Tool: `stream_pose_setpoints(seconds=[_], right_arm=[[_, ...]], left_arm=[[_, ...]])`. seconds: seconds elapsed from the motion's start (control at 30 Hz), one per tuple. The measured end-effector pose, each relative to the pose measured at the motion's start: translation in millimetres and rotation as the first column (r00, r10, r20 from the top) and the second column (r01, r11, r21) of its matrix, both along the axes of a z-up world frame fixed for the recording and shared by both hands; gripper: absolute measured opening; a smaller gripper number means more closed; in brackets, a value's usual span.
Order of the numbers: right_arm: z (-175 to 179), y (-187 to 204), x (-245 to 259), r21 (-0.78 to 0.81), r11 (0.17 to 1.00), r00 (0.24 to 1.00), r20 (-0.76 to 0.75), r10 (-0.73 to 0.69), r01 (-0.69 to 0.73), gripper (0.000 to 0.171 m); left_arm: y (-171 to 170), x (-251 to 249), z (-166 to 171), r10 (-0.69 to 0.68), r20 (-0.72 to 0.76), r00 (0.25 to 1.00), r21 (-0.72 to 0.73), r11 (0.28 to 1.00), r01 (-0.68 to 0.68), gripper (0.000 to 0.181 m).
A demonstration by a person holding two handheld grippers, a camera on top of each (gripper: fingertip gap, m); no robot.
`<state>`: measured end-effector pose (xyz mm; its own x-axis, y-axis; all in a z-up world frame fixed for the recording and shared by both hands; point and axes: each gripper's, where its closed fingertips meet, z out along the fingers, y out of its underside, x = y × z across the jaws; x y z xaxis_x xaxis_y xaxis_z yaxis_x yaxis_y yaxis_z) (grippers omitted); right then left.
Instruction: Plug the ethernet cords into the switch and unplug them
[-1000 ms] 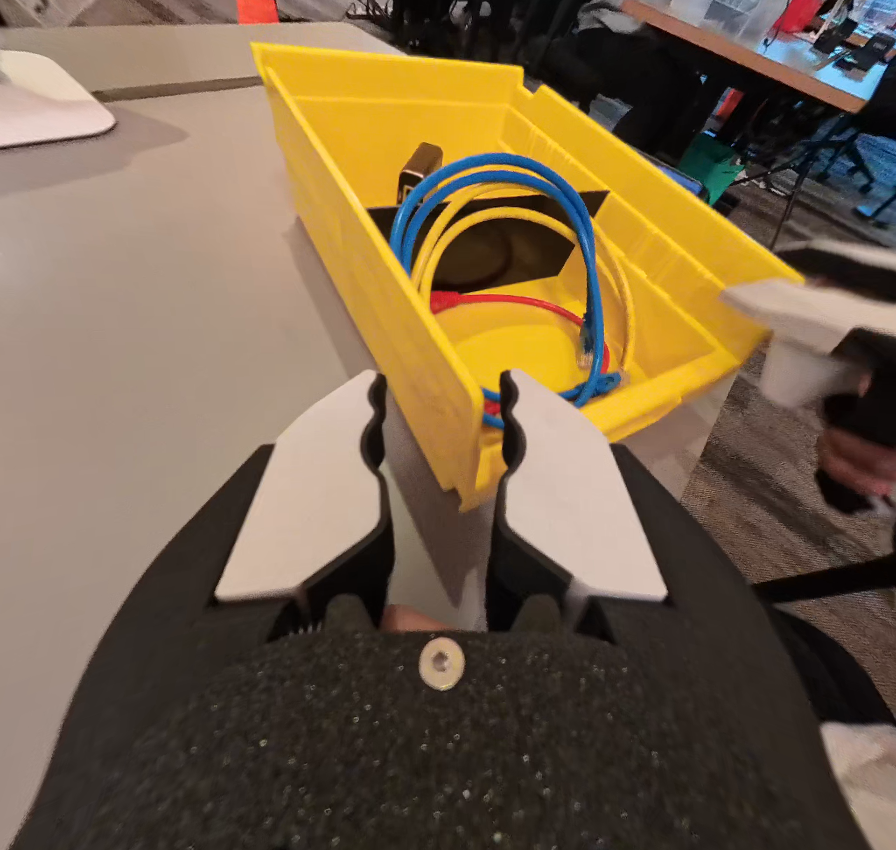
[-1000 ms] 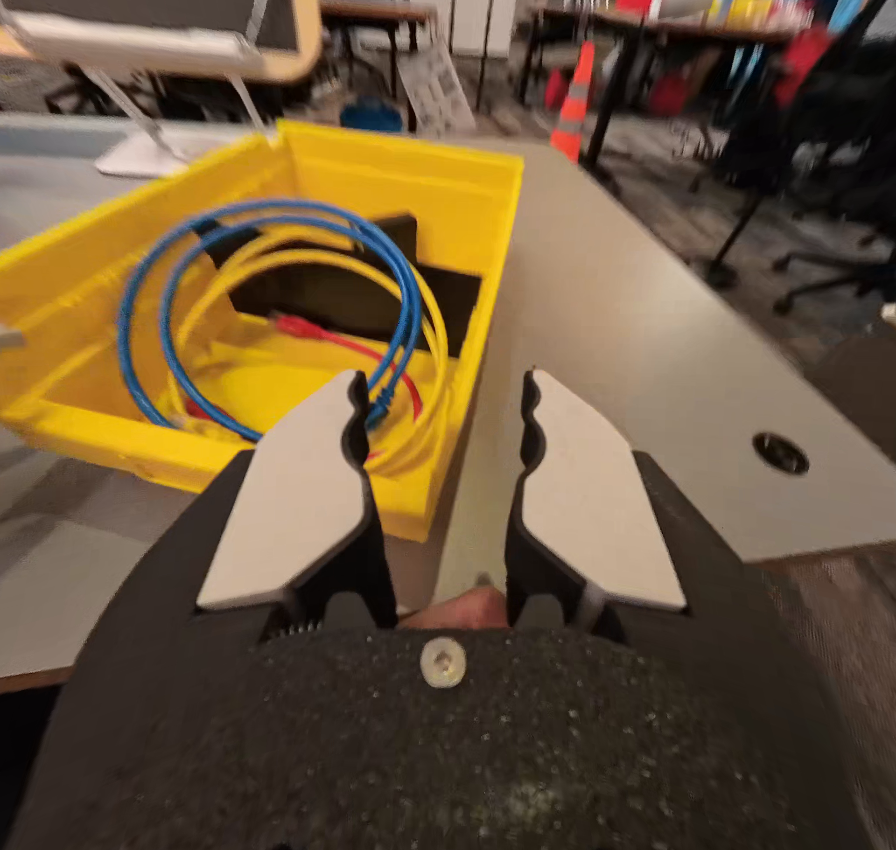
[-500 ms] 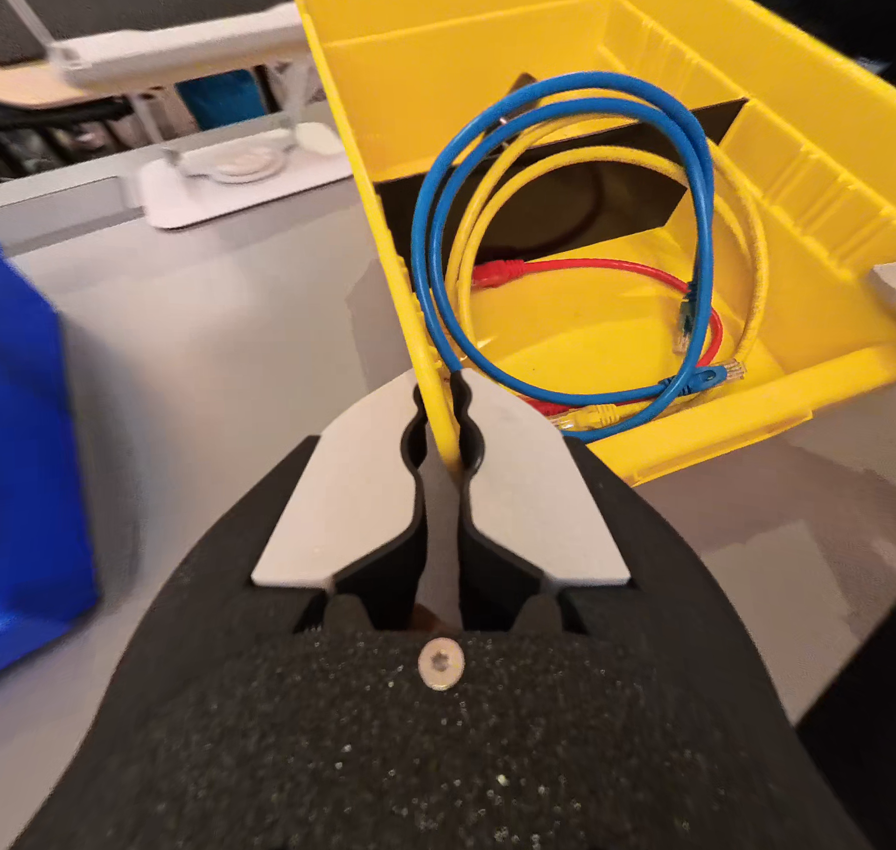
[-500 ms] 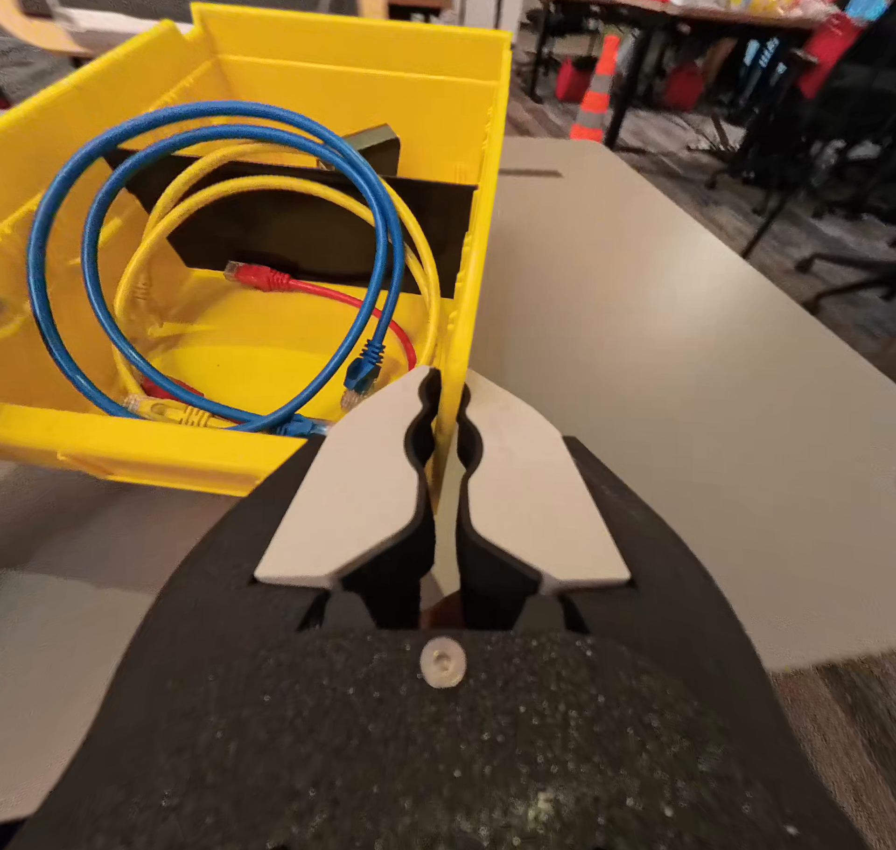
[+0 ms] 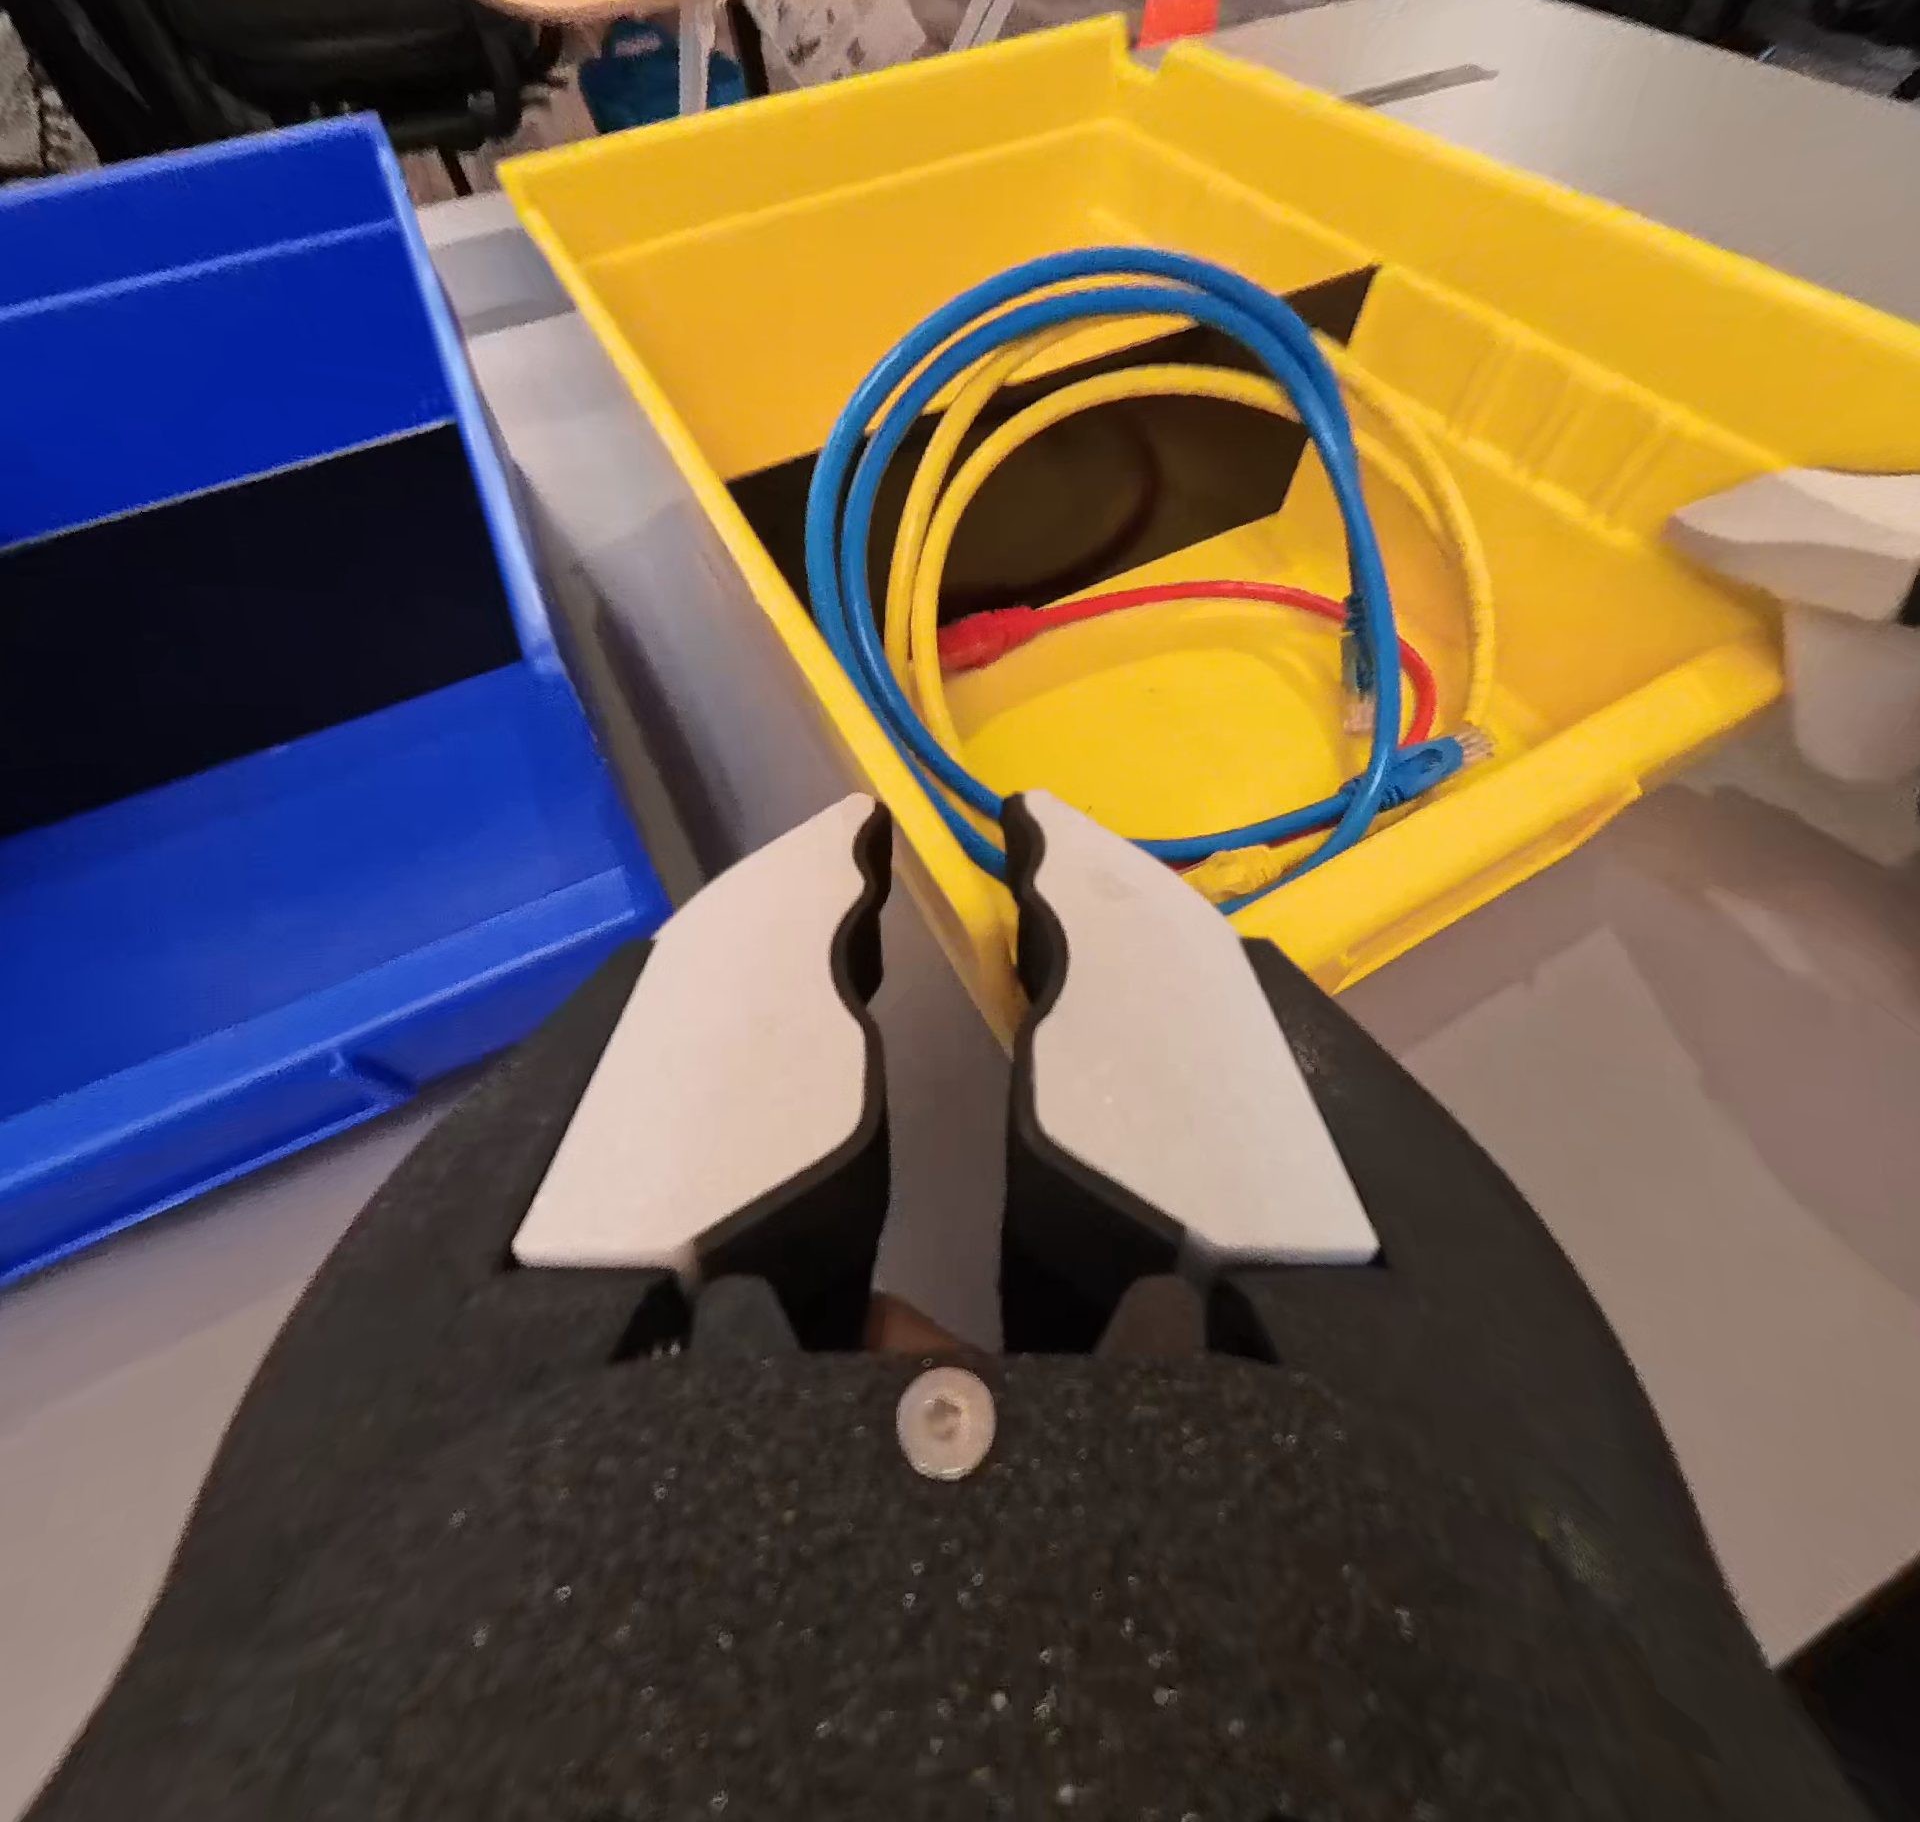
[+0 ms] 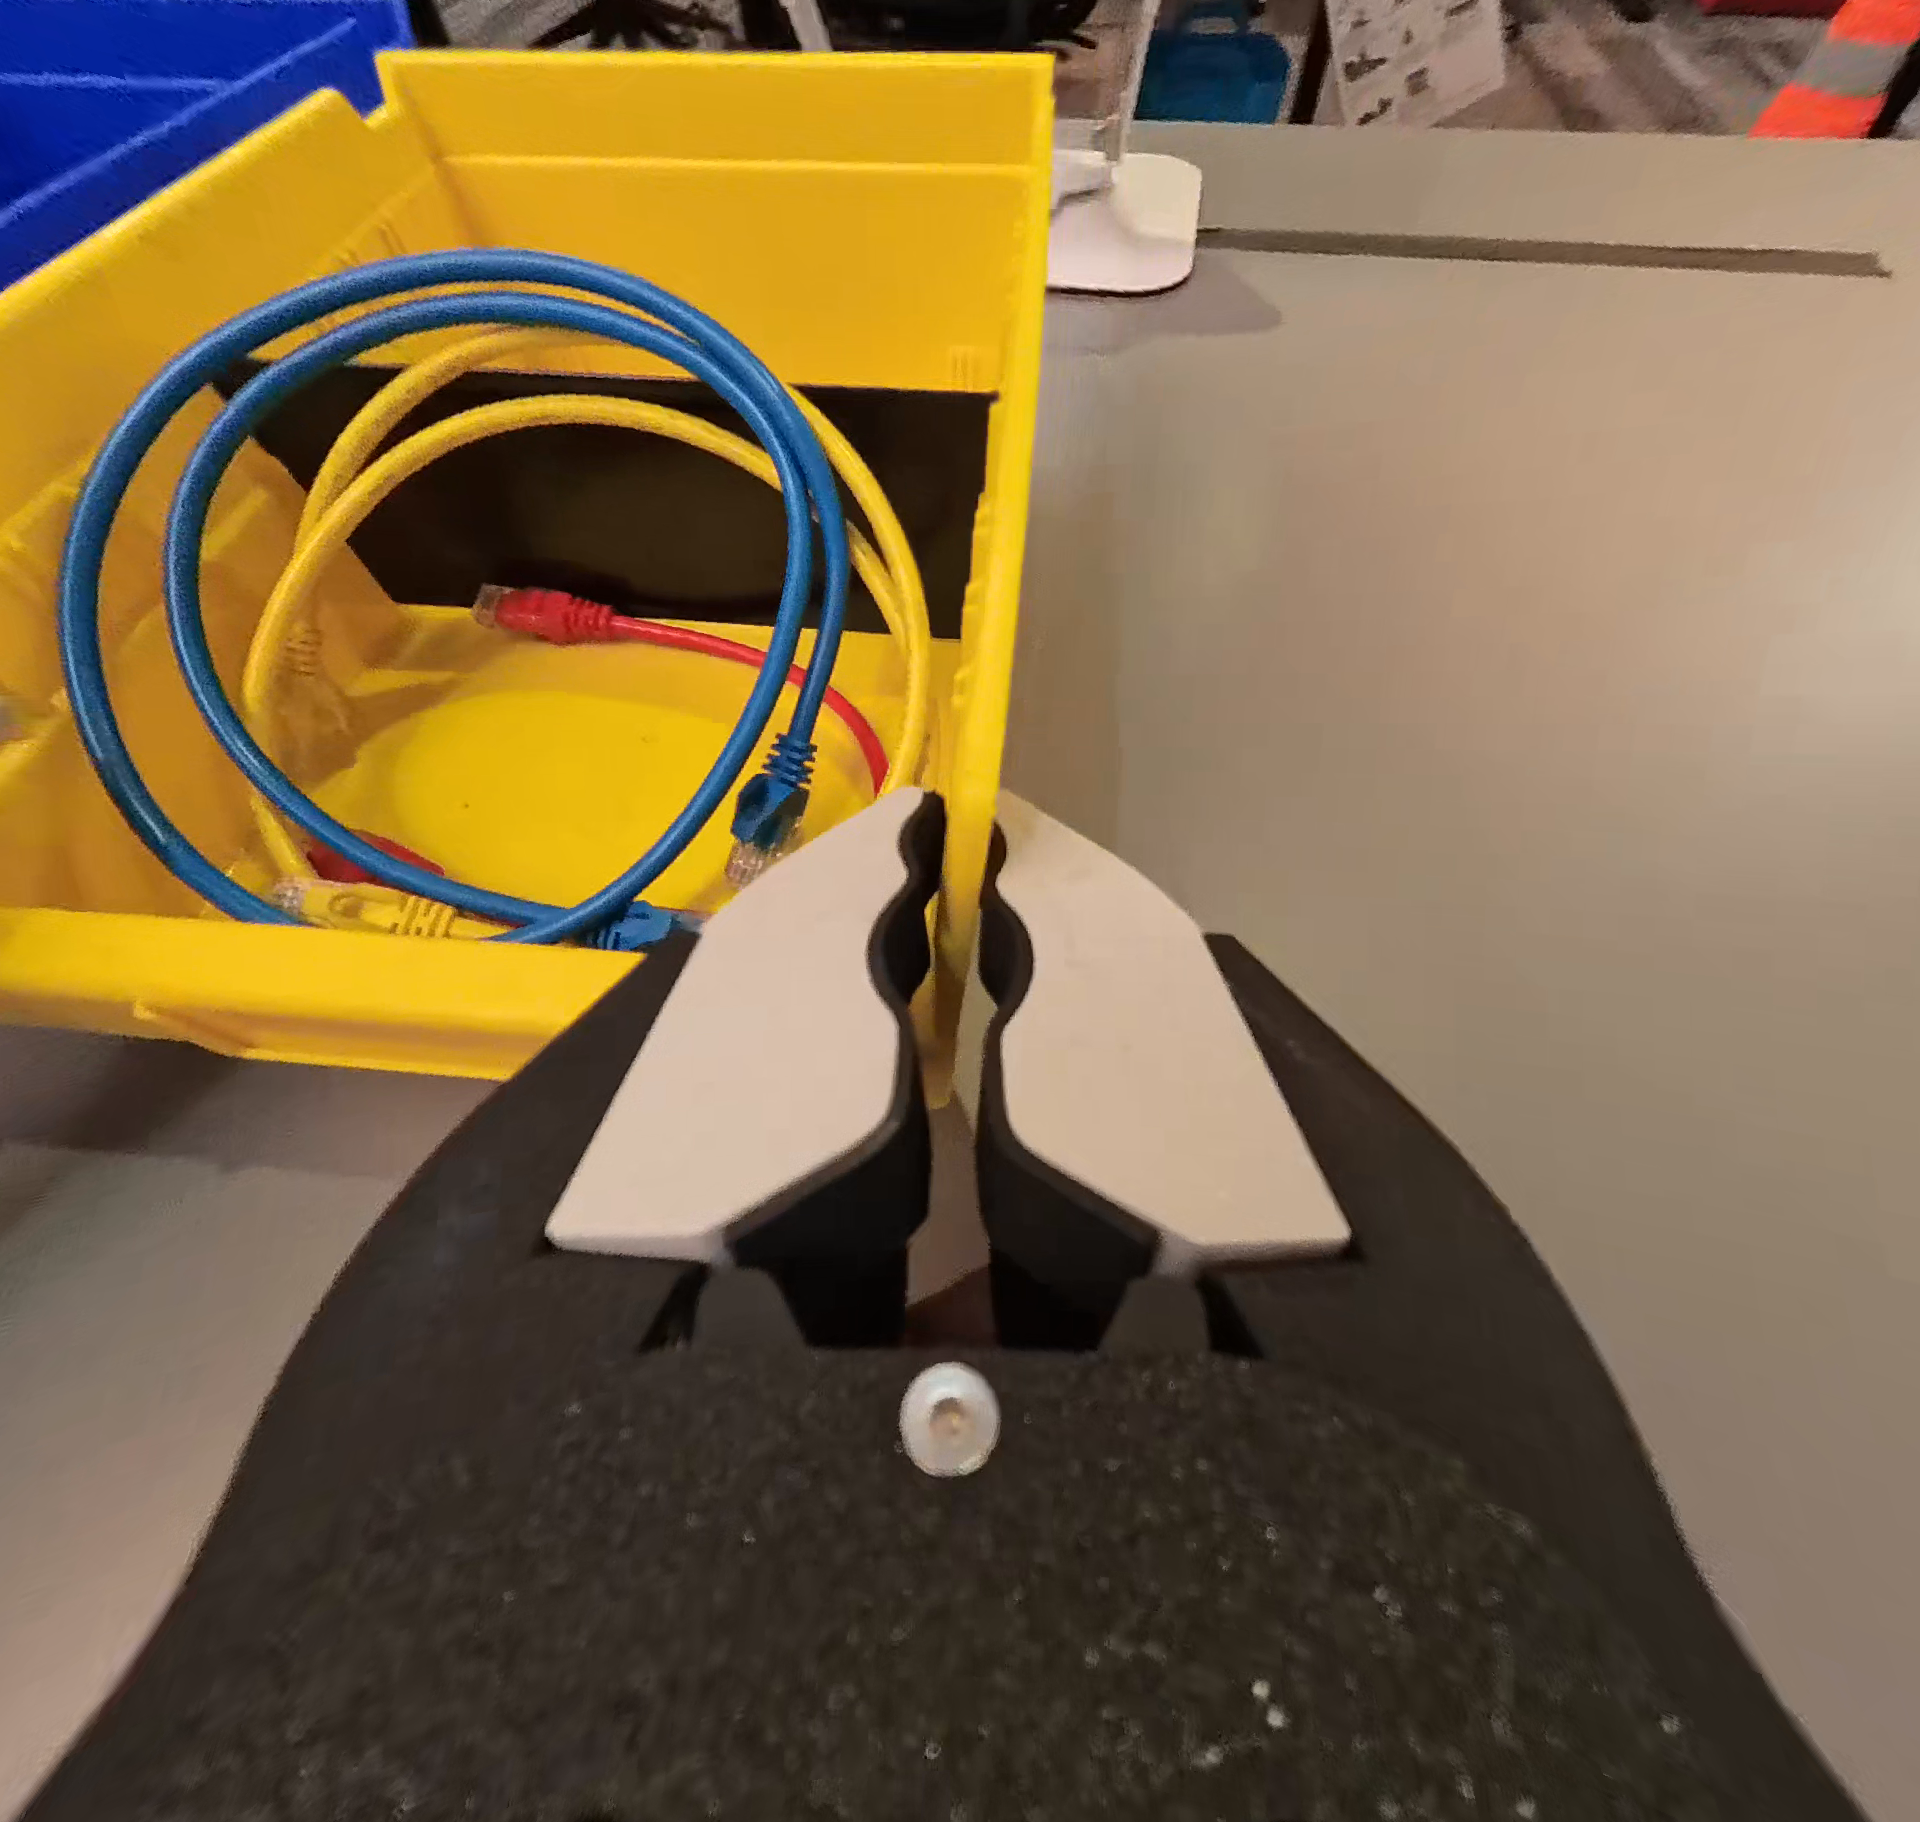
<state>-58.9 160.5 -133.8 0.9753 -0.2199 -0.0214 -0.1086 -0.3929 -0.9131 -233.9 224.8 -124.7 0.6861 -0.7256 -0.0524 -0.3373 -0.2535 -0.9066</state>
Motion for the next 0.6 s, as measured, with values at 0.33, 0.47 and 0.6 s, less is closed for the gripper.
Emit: stream_pose_setpoints(seconds=[0.33, 0.47, 0.6], right_arm=[[29.1, -20.4, -1.4, 0.158, 0.966, 0.978, -0.025, 0.209, -0.203, 0.020], [27.7, -18.5, 4.3, 0.131, 0.964, 0.972, 0.081, 0.222, -0.231, 0.027], [33.8, -22.5, -6.3, 0.143, 0.946, 0.945, 0.198, 0.260, -0.290, 0.025]], left_arm=[[63.8, -171.9, 61.1, 0.357, 0.248, 0.901, 0.127, 0.910, -0.396, 0.032], [98.2, -255.4, 37.8, 0.530, 0.145, 0.835, 0.079, 0.836, -0.544, 0.051], [115.5, -235.1, 20.8, 0.434, 0.127, 0.892, 0.004, 0.899, -0.438, 0.051]])
